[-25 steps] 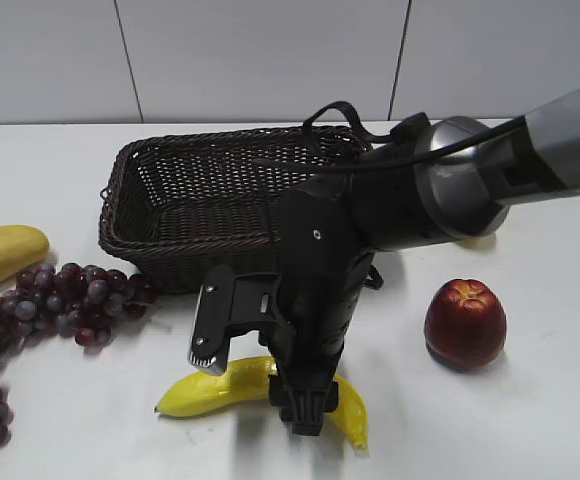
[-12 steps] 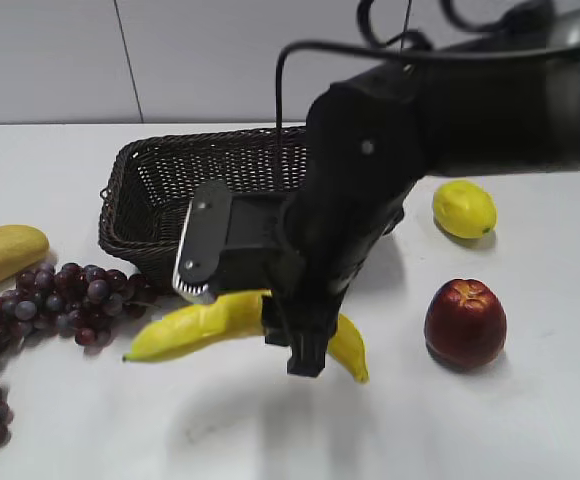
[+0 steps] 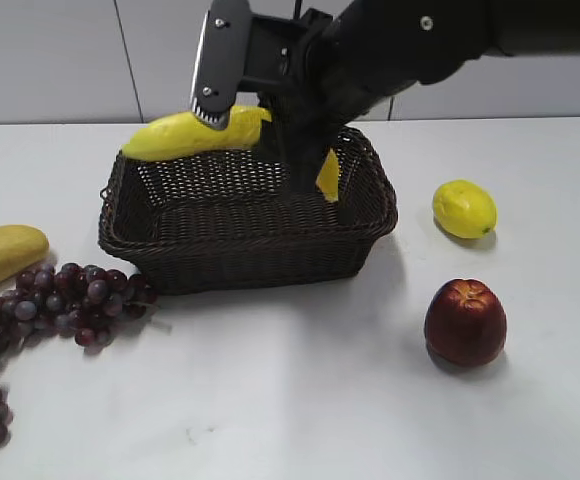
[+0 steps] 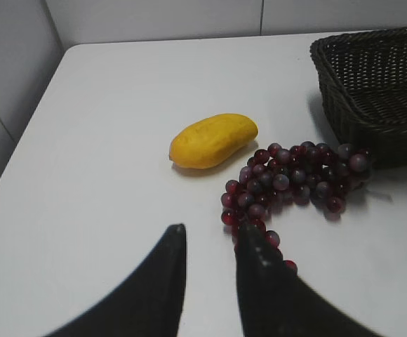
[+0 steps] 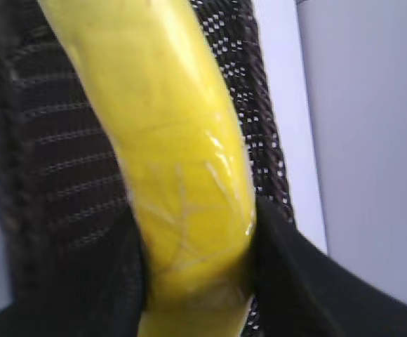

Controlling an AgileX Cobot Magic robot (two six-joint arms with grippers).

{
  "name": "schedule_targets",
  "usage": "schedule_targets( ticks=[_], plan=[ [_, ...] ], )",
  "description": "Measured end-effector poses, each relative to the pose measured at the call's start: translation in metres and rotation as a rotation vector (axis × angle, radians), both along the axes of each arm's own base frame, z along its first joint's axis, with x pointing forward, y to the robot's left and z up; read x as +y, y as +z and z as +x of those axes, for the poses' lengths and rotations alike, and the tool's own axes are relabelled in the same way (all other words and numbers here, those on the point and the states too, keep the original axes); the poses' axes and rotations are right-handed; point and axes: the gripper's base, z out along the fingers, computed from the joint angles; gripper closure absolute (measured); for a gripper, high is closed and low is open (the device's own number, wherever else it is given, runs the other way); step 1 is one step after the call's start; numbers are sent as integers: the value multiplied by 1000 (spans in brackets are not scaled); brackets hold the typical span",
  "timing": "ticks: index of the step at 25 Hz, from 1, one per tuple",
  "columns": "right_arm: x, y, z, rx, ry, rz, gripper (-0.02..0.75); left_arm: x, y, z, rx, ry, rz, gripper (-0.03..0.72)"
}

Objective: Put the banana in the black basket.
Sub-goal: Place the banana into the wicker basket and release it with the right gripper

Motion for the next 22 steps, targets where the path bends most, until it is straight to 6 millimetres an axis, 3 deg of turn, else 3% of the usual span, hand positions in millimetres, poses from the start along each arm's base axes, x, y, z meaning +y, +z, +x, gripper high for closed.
schedule_targets(
  ticks=[5, 11, 13, 16, 18, 22],
  plan=[
    [6, -34, 46, -42, -9, -85, 417, 0, 0, 0, 0, 0, 0, 449],
    [14, -82, 61, -19, 14, -175, 417, 0, 0, 0, 0, 0, 0, 449],
    [15, -84, 62, -10, -15, -138, 407, 0, 0, 0, 0, 0, 0, 449],
    [19, -81, 65, -32, -28, -84, 195, 0, 0, 0, 0, 0, 0, 449],
    [19, -80, 65, -36, -31, -76, 120, 0, 0, 0, 0, 0, 0, 449],
    [18, -79, 64, -20, -51, -71, 132, 0, 0, 0, 0, 0, 0, 449]
  ],
)
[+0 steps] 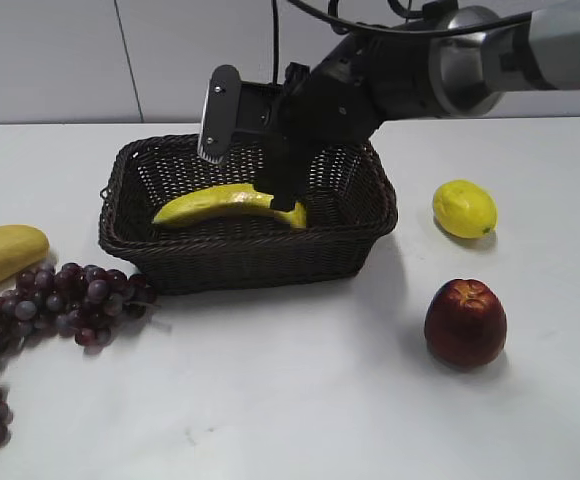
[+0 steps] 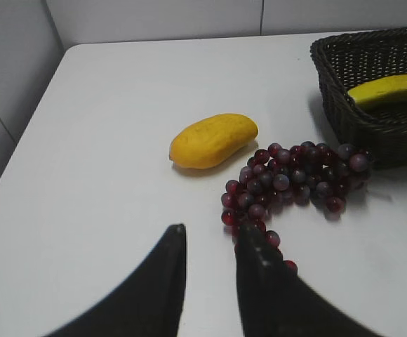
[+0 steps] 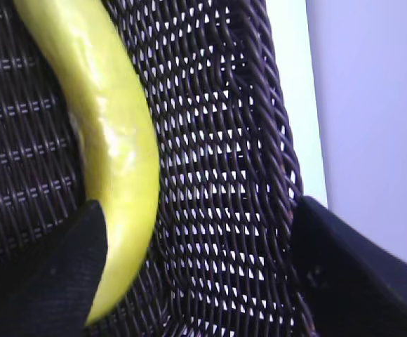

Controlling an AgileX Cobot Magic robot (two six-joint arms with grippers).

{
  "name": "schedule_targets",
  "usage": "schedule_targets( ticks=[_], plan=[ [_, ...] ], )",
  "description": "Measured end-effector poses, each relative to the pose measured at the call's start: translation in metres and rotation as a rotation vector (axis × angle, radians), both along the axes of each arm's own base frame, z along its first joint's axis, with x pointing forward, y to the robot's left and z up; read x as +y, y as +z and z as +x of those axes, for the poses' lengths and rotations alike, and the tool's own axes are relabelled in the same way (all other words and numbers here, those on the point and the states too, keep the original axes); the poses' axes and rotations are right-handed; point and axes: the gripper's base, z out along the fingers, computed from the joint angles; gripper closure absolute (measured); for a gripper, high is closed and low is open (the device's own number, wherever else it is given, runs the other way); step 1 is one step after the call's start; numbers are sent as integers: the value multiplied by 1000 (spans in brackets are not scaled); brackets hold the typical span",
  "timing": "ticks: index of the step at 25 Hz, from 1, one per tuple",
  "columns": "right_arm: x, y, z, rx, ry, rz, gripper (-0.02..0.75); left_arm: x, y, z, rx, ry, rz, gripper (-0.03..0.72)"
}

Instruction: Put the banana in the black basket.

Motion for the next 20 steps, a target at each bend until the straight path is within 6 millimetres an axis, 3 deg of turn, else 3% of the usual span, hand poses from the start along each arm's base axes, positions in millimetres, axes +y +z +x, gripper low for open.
schedule_targets(
  ticks=[2, 6, 9, 14, 20],
  plan=[
    [-2, 8, -2, 3, -13, 3, 139, 0, 0, 0, 0, 0, 0, 449],
    [-10, 49, -6, -4, -112, 129, 143, 0, 0, 0, 0, 0, 0, 449],
    [-27, 78, -6, 22, -247, 248, 143, 0, 0, 0, 0, 0, 0, 449],
    [-90, 96, 3, 169, -601, 273, 143, 0, 0, 0, 0, 0, 0, 449],
    [-189, 114, 7, 374, -1040, 341, 144, 0, 0, 0, 0, 0, 0, 449]
  ],
)
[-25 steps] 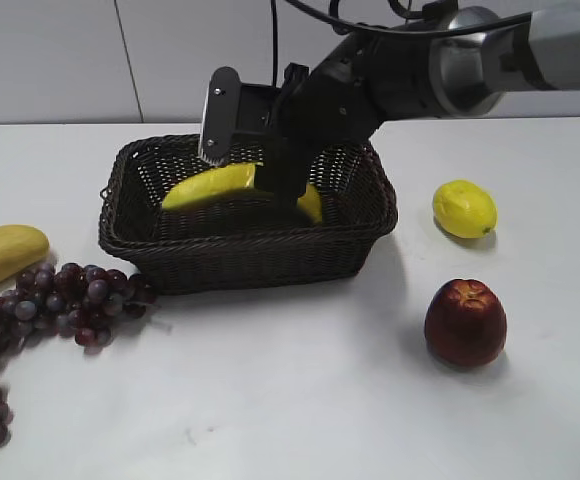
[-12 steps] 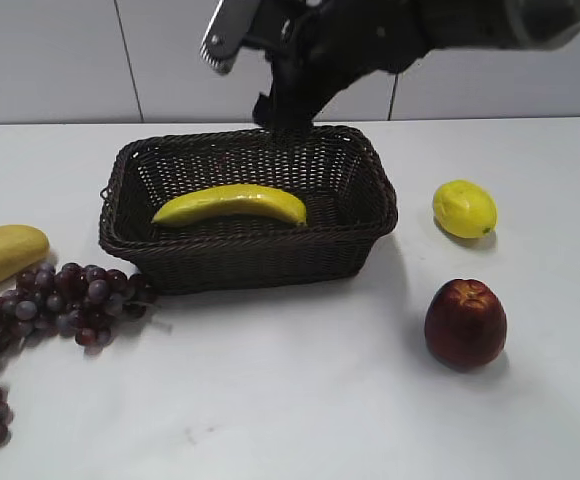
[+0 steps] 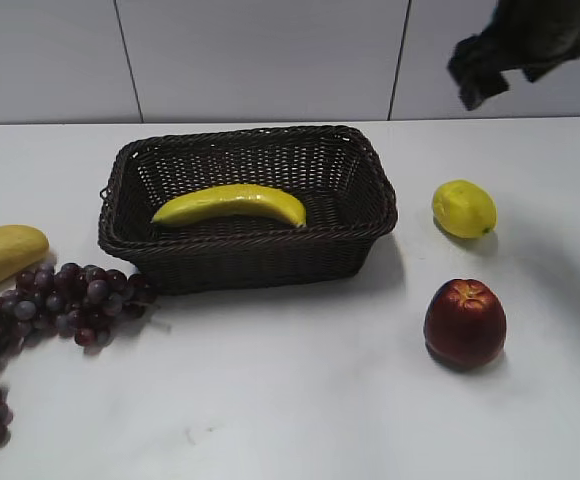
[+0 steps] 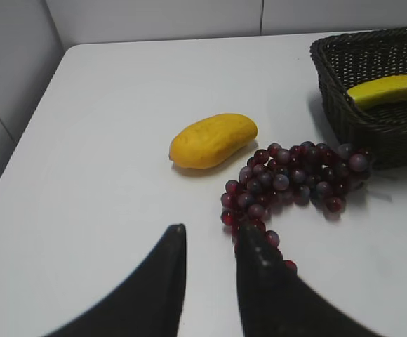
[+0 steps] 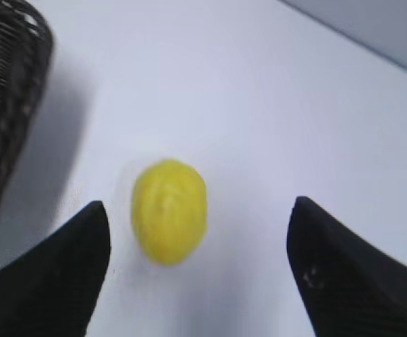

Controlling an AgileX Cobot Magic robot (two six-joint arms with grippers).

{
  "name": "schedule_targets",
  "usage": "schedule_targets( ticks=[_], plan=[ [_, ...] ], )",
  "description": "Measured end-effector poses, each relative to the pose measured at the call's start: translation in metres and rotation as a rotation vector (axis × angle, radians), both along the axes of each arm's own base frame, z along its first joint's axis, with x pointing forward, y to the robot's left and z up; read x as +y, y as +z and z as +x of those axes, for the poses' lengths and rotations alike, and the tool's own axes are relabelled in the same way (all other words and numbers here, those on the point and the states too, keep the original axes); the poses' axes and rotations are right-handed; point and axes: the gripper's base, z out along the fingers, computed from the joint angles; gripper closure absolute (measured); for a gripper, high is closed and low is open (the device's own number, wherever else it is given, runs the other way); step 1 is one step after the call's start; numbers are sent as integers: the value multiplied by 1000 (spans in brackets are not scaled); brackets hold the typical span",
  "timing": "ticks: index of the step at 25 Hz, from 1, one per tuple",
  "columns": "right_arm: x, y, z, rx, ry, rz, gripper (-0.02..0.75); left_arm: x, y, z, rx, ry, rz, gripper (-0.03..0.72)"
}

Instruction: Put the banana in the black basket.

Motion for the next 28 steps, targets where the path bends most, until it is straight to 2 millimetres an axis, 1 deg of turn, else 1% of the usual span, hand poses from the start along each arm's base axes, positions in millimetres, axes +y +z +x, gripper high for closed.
schedule_targets(
  ticks=[1, 2, 6, 8, 10, 13, 14, 15, 17, 18, 20, 21, 27, 28],
  plan=[
    [-13, 3, -1, 24, -44, 18, 144, 0, 0, 0, 0, 0, 0, 449],
    [-30, 6, -2, 49, -96, 27, 144, 0, 0, 0, 0, 0, 0, 449],
    [-72, 17, -17, 147, -200, 26, 145, 0, 0, 0, 0, 0, 0, 449],
    [-84, 25, -27, 166, -221, 32, 146, 0, 0, 0, 0, 0, 0, 449],
    [-94, 32, -45, 156, -231, 37, 145, 0, 0, 0, 0, 0, 0, 449],
    [-100, 37, -76, 111, -234, 51, 145, 0, 0, 0, 0, 0, 0, 449],
    [-100, 36, -91, 99, -233, 58, 145, 0, 0, 0, 0, 0, 0, 449],
    [-99, 32, -107, 99, -231, 73, 145, 0, 0, 0, 0, 0, 0, 449],
    [-97, 32, -136, 80, -218, 107, 145, 0, 0, 0, 0, 0, 0, 449],
    [-95, 28, -149, 81, -212, 132, 145, 0, 0, 0, 0, 0, 0, 449],
    [-91, 27, -174, 61, -190, 179, 145, 0, 0, 0, 0, 0, 0, 449],
    [-90, 26, -190, 47, -178, 196, 145, 0, 0, 0, 0, 0, 0, 449],
    [-91, 16, -262, -70, -146, 216, 146, 0, 0, 0, 0, 0, 0, 449],
    [-91, 14, -271, -91, -143, 218, 146, 0, 0, 0, 0, 0, 0, 449]
  ],
)
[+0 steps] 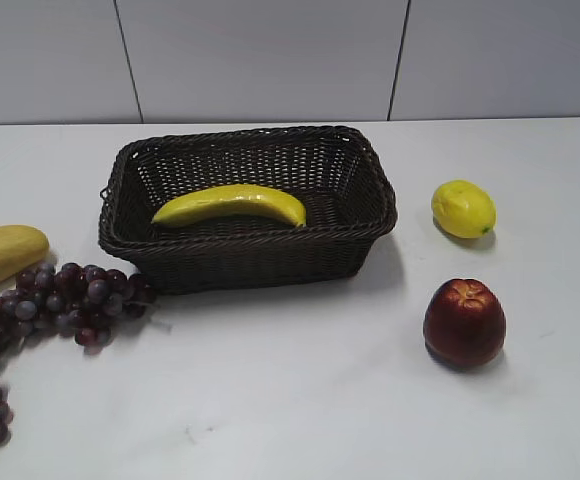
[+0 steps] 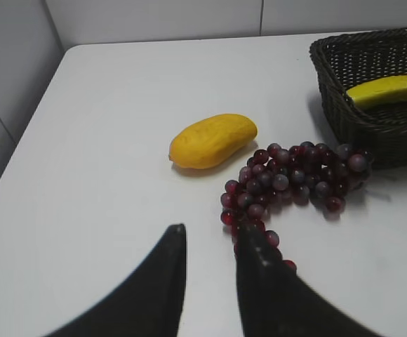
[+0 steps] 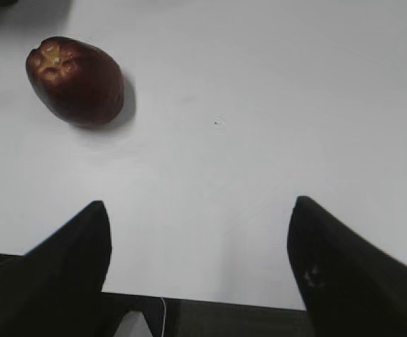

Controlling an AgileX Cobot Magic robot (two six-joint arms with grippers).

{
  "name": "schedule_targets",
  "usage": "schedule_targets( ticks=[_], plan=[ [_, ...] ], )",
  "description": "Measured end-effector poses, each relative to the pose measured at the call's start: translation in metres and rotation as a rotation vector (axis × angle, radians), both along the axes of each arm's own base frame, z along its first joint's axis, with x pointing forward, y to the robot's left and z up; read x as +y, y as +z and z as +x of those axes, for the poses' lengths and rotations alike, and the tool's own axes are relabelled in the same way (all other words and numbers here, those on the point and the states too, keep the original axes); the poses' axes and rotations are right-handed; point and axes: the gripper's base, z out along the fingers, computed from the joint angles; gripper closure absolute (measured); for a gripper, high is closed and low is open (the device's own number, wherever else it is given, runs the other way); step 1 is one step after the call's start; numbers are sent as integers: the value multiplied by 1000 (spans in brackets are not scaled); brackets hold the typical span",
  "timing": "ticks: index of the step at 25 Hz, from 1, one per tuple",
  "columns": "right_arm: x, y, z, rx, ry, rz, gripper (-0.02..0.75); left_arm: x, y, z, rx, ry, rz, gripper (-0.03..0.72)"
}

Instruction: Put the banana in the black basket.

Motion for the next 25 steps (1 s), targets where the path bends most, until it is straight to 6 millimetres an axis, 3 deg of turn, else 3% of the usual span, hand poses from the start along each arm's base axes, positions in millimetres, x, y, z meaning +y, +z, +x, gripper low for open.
schedule_targets(
  ticks=[6, 11, 20, 25],
  plan=[
    [-1, -12, -52, -162, 3, 4, 146, 0, 0, 0, 0, 0, 0, 449],
    [-2, -23, -80, -251, 6, 5, 146, 0, 0, 0, 0, 0, 0, 449],
    [-3, -20, -118, -483, 6, 10, 146, 0, 0, 0, 0, 0, 0, 449],
    [-4, -21, -121, -491, 6, 8, 146, 0, 0, 0, 0, 0, 0, 449]
  ],
)
